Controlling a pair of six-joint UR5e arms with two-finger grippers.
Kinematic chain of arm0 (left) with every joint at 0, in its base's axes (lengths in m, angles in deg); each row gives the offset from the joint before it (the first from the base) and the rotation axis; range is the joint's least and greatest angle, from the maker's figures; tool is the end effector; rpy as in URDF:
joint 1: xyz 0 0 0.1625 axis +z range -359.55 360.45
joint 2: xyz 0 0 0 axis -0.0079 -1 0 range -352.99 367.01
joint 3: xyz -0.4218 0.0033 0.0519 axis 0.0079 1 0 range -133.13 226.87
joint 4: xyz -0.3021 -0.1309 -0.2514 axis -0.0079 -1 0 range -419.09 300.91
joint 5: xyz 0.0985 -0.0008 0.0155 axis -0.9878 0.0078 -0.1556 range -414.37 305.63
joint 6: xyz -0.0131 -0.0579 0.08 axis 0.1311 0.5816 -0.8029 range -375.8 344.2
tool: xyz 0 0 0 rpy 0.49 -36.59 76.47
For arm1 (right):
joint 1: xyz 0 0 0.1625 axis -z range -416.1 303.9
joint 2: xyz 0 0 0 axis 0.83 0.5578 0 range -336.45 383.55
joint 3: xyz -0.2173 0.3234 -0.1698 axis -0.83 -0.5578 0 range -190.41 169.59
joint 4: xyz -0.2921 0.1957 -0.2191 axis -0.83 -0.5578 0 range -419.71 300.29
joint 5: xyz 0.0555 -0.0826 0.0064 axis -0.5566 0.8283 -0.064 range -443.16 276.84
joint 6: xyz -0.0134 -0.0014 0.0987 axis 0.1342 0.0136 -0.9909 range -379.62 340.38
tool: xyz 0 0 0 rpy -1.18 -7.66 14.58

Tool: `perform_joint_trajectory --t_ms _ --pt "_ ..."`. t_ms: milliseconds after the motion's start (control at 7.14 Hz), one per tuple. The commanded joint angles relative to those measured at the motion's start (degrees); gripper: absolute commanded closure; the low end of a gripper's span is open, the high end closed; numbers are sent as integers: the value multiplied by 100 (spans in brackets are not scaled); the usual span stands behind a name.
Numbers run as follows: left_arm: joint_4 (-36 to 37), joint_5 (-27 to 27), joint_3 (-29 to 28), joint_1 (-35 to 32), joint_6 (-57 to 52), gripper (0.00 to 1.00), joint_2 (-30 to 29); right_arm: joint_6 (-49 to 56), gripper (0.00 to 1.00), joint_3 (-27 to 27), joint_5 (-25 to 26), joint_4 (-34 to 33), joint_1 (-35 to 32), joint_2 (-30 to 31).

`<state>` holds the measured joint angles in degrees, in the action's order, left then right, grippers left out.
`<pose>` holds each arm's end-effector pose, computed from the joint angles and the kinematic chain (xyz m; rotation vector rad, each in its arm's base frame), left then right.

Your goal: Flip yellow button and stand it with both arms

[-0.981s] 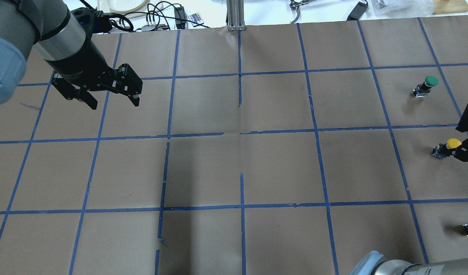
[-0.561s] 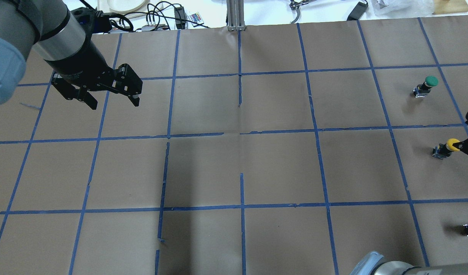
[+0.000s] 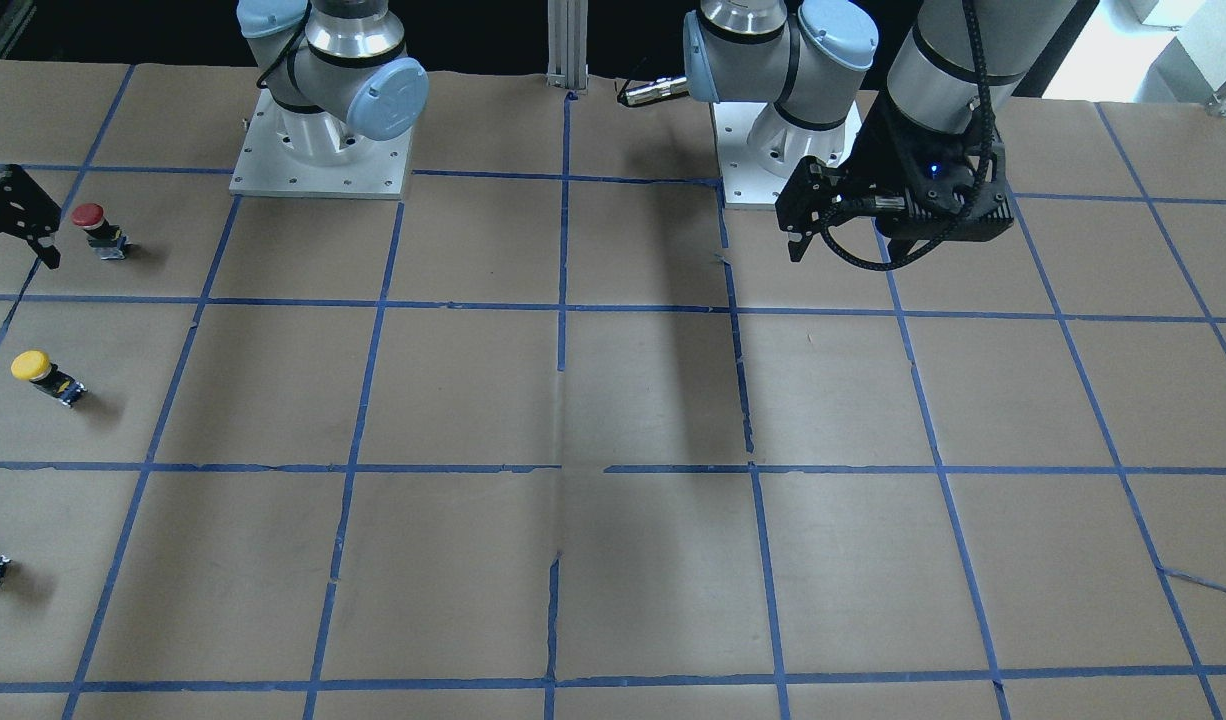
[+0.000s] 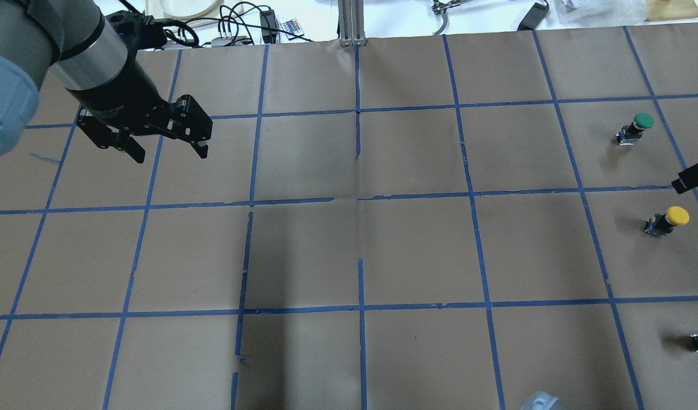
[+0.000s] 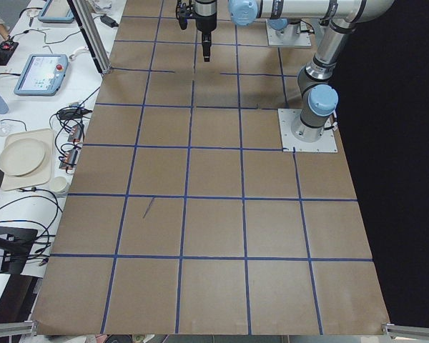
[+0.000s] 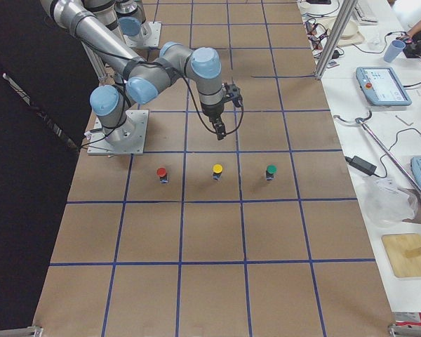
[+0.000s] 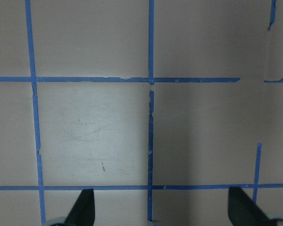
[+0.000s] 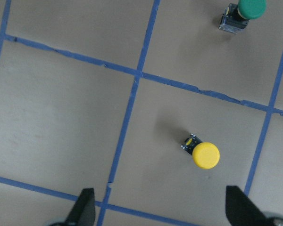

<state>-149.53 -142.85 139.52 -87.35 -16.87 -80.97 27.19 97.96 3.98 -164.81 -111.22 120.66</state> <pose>-0.1177 -0.4799 0.4815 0.0309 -3.1143 -0.0280 -0.1372 -0.4386 0.4151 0.3283 -3.1154 0.1305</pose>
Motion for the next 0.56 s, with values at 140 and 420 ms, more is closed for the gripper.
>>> perform_joint_trajectory --t_ms 140,420 --pt "0 -2 -19 18 -42 1 0 -3898 1 -800 189 1551 -1768 123" --pt "0 -2 -10 18 -33 1 0 -5255 0 -801 189 1763 -2867 421"
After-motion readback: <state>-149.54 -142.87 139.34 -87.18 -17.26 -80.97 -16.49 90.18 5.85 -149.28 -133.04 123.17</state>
